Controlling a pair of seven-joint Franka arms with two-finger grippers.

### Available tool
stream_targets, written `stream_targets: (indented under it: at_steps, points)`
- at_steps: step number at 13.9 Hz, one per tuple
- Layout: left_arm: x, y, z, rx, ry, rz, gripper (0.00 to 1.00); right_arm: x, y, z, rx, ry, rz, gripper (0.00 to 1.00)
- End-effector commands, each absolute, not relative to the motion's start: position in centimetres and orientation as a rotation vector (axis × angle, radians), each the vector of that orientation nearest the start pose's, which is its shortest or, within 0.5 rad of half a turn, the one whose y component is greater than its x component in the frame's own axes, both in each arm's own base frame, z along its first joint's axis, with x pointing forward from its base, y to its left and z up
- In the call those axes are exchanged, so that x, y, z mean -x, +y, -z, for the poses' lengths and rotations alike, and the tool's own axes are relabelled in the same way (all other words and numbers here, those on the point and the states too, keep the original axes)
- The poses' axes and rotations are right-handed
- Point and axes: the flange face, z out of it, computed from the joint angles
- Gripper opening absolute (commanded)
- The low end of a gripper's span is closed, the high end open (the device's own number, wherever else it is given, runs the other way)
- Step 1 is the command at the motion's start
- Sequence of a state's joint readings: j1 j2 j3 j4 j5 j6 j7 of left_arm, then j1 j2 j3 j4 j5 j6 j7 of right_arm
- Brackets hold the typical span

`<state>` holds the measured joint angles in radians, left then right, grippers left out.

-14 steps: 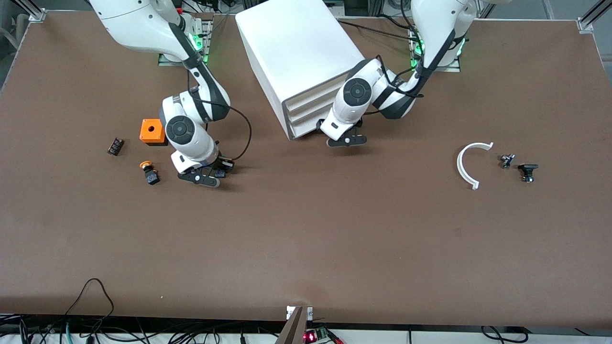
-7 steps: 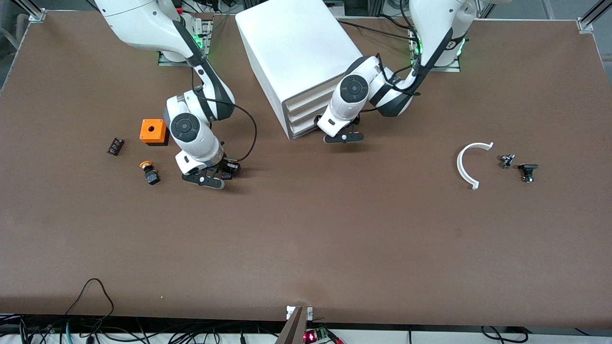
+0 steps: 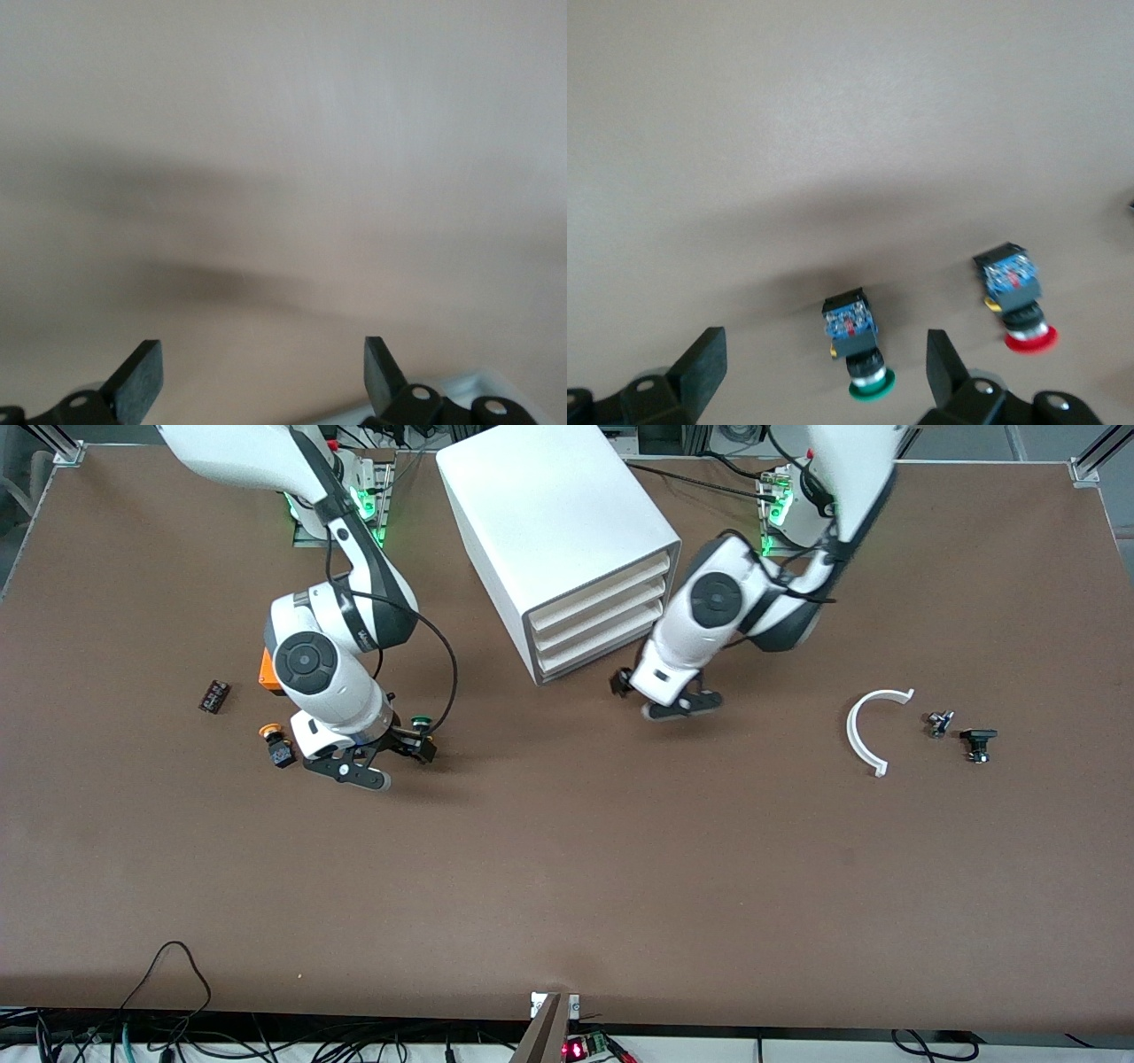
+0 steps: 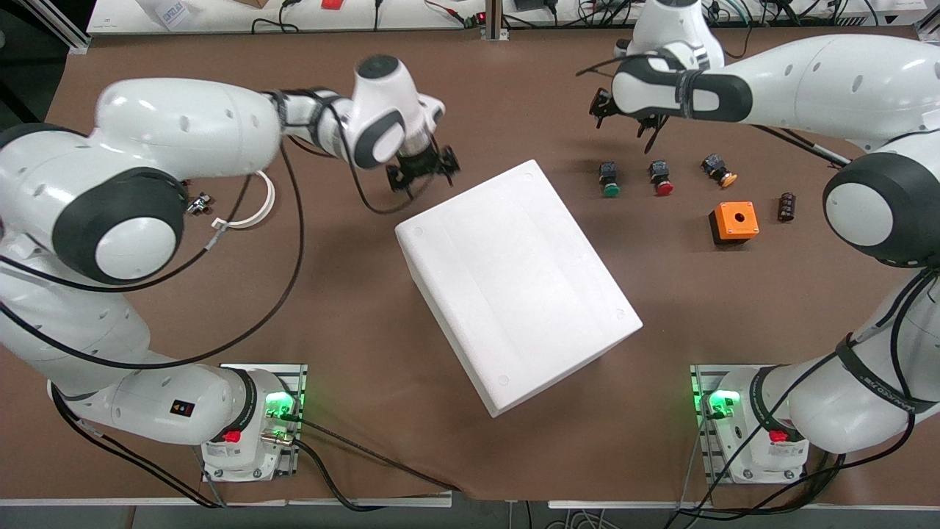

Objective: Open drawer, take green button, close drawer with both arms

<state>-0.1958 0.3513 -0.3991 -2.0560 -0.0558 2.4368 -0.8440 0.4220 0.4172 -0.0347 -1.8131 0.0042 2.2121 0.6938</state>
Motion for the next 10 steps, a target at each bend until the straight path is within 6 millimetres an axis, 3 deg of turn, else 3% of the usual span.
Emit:
stream_targets:
  at_steps: [1,3,5,7,8,10]
  points:
    - [-54.3,-27.5,-36.2,3.290,-0.646,0.105,1.00,-61.1,24.4,-35.9,3.142,0.546,-0.072,1.00]
    - [-56.4,-22.6,-40.5,3.297,-0.577,0.250,1.00,-62.5,22.2,-38.9,3.147,0.586,-0.072,1.00]
    - [-57.3,-19.2,-44.2,3.285,-0.377,0.254,1.00,-63.3,18.2,-42.7,3.149,0.616,-0.021,1.00]
    - [-58.5,-13.6,-49.5,3.249,-0.227,0.197,1.00,-63.3,13.2,-45.9,3.161,0.561,-0.029,1.00]
    - [-58.9,-10.8,-52.3,3.238,-0.127,0.162,1.00,-63.4,9.5,-47.6,3.160,0.510,-0.026,1.00]
    - [-59.0,-5.4,-56.7,3.218,0.046,0.115,1.00,-62.8,4.0,-49.8,3.162,0.389,-0.033,1.00]
